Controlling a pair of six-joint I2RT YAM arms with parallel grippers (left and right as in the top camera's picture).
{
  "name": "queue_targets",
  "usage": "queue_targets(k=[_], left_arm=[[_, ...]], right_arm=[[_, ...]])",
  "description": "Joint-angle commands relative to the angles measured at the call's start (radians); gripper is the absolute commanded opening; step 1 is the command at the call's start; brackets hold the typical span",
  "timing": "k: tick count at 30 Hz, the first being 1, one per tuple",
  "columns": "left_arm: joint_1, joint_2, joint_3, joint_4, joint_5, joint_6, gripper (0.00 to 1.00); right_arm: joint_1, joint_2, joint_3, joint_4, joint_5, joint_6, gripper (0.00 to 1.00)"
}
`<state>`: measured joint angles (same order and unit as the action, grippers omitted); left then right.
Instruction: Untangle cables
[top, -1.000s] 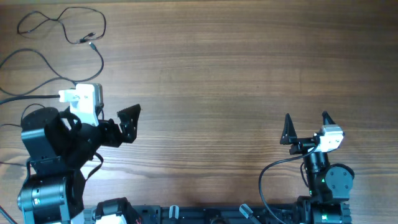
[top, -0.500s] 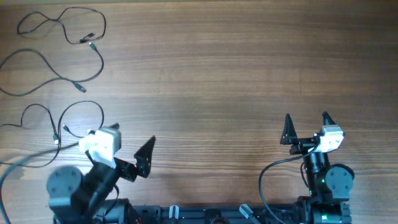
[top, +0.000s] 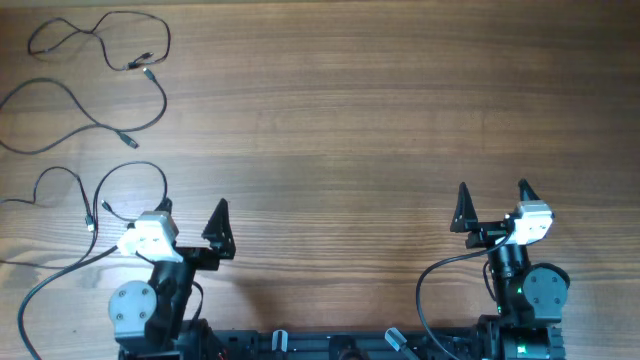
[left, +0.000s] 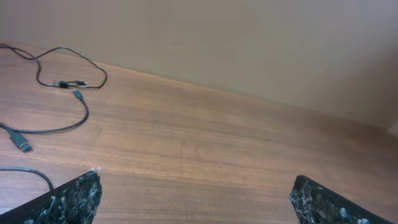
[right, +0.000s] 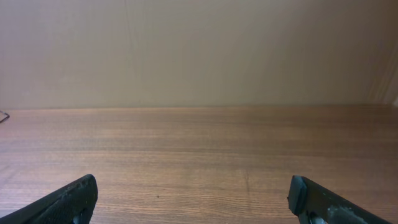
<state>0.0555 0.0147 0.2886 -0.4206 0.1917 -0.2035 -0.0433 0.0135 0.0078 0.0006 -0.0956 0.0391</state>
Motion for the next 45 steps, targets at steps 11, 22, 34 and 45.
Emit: queue_targets(k=[11, 22, 34, 45], left_arm=[[-0.033, -0.011, -0.283, 0.358, -0.042, -0.021, 1.00], [-0.052, -0.011, -0.283, 0.347, -0.119, -0.010, 1.00], [-0.082, -0.011, -0.283, 0.346, -0.119, 0.097, 1.00], [-0.106, -0.011, -0.283, 0.341, -0.145, 0.290, 1.00]], right_arm=[[0.006, -0.010, -0.003, 0.002, 0.013, -0.013, 1.00], [0.006, -0.010, -0.003, 0.002, 0.013, -0.013, 1.00], [0.006, -0.010, -0.003, 0.002, 0.013, -0.013, 1.00], [0.006, -0.010, -0.003, 0.002, 0.013, -0.013, 1.00]])
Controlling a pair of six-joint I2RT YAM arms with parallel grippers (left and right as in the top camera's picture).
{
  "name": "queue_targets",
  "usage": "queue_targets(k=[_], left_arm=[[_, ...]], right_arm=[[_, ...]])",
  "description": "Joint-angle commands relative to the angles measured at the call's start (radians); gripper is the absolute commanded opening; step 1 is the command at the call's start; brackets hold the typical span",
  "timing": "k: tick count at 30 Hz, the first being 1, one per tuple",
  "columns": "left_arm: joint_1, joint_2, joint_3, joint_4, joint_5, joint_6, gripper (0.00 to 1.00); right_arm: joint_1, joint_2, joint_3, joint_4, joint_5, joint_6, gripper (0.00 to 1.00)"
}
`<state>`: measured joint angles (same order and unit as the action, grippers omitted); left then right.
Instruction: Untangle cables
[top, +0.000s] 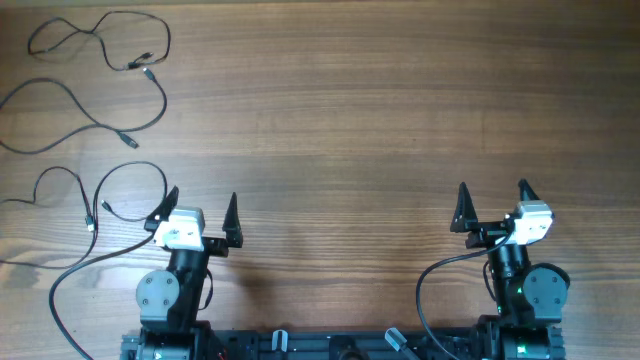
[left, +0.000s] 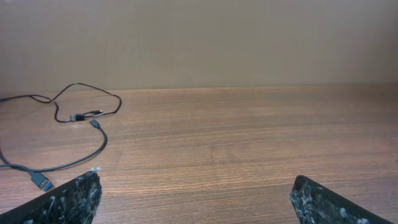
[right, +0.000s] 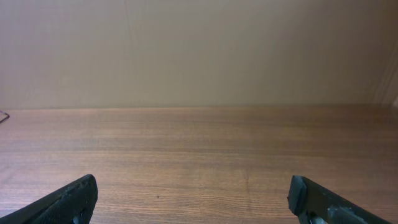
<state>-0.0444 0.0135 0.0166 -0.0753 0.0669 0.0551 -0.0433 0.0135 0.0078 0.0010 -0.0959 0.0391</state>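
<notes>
Three thin black cables lie apart at the table's left side in the overhead view: one at the far corner (top: 143, 62), one below it (top: 125, 135), and a looped one (top: 130, 164) just left of my left gripper (top: 202, 196). That gripper is open and holds nothing. In the left wrist view two cables lie ahead to the left, one with small plugs (left: 84, 116), one ending in a blue plug (left: 41, 181); the left gripper (left: 196, 183) is over bare wood. My right gripper (top: 493, 188) (right: 193, 183) stands open and empty at the right, far from the cables.
Both arm bases sit at the near table edge, each with its own black lead (top: 430, 280) running beside it. A wooden table (top: 340, 110) carries everything. A beige wall (right: 199, 50) stands beyond the far edge.
My left gripper has turned from pointing up and to the right to pointing straight across the table, and sits a little further right. The cables and the right arm have not moved.
</notes>
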Motion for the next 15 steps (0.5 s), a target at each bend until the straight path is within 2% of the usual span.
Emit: queue_targets(k=[1, 15], left_arm=[[-0.006, -0.010, -0.011, -0.004, -0.024, 0.031, 1.00], [-0.006, -0.007, -0.011, 0.001, -0.020, 0.031, 1.00]], right_arm=[[0.006, -0.010, -0.003, 0.002, 0.013, -0.013, 1.00], [0.006, -0.010, -0.003, 0.002, 0.013, -0.013, 1.00]])
